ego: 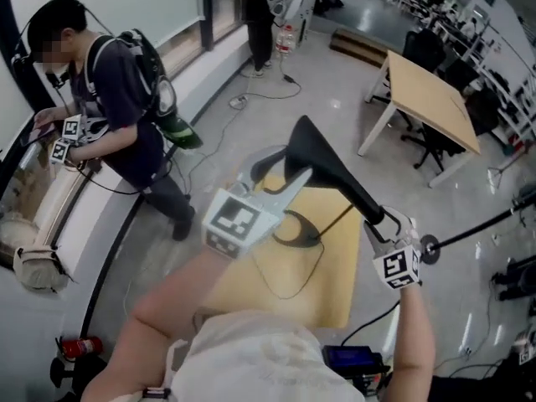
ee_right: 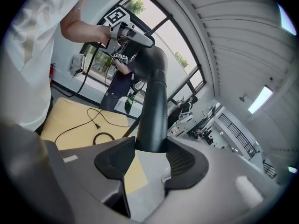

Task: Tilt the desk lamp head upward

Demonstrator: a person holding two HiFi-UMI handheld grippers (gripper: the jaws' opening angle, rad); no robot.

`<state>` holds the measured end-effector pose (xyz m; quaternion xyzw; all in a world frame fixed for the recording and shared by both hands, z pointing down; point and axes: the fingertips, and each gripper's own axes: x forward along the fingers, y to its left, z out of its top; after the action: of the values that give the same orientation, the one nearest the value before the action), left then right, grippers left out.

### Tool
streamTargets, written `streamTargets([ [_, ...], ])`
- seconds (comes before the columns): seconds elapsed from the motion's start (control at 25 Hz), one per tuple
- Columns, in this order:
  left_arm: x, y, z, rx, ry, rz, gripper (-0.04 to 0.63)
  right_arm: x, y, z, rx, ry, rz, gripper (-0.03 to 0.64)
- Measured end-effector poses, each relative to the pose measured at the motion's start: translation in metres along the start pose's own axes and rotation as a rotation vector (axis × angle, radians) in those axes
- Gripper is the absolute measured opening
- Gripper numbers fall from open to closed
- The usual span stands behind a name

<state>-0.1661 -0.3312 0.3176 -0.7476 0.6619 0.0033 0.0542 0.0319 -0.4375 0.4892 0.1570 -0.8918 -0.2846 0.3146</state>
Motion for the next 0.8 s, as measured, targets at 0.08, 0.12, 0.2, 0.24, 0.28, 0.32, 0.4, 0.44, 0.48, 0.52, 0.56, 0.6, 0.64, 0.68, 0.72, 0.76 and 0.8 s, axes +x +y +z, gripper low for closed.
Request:
streamTargets([
  [0.08,0.001,-0.007,0.011,0.015,0.003,0.004,0.19,-0.007,-0.001,0.003,0.011,-0.015,-0.014,0.221],
  [0.12,0.002,-0.008,0.02,0.02,-0.003,0.015,0.19,-0.007,-0.003,0.009,0.007,-0.039,-0.015,0.219],
  [0.2,0.007,-0.015,0.032,0.023,-0.015,0.023,0.19,-0.007,-0.007,0.011,0.015,-0.07,-0.012,0.219],
  [0.24,0.012,-0.021,0.034,0.022,-0.021,0.015,0.19,-0.008,-0.009,0.006,0.028,-0.075,-0.012,0.219],
  [0.28,0.016,-0.027,0.036,0.023,-0.026,0.004,0.19,-0.009,-0.009,0.001,0.041,-0.076,-0.014,0.219],
  [0.32,0.019,-0.033,0.037,0.025,-0.03,-0.007,0.19,-0.01,-0.01,-0.003,0.053,-0.078,-0.016,0.219],
  [0.4,0.021,-0.041,0.041,0.036,-0.037,-0.021,0.19,-0.009,-0.007,-0.005,0.078,-0.087,-0.017,0.218],
  [0.44,0.021,-0.043,0.044,0.043,-0.041,-0.025,0.19,-0.008,-0.005,-0.005,0.092,-0.095,-0.016,0.218],
  [0.48,0.021,-0.045,0.047,0.051,-0.048,-0.028,0.19,-0.007,-0.004,-0.004,0.107,-0.103,-0.015,0.218],
  [0.52,0.021,-0.047,0.051,0.059,-0.056,-0.032,0.19,-0.005,-0.002,-0.003,0.122,-0.111,-0.015,0.218],
  [0.56,0.022,-0.05,0.055,0.067,-0.064,-0.036,0.19,-0.004,-0.001,-0.002,0.138,-0.118,-0.014,0.216],
  [0.6,0.022,-0.053,0.059,0.074,-0.066,-0.042,0.19,-0.003,0.0,-0.002,0.153,-0.124,-0.015,0.216],
  [0.64,0.022,-0.057,0.061,0.08,-0.06,-0.049,0.19,-0.003,0.001,-0.002,0.168,-0.13,-0.016,0.216],
  [0.68,0.022,-0.062,0.064,0.083,-0.047,-0.057,0.19,-0.003,0.002,-0.001,0.182,-0.137,-0.015,0.216],
  [0.72,0.022,-0.066,0.066,0.086,-0.035,-0.063,0.19,-0.003,0.004,0.0,0.196,-0.145,-0.013,0.215],
  [0.76,0.021,-0.07,0.068,0.088,-0.027,-0.067,0.19,-0.003,0.005,0.001,0.208,-0.152,-0.011,0.215],
  [0.8,0.021,-0.072,0.07,0.091,-0.023,-0.069,0.19,-0.003,0.006,0.002,0.219,-0.16,-0.009,0.215],
])
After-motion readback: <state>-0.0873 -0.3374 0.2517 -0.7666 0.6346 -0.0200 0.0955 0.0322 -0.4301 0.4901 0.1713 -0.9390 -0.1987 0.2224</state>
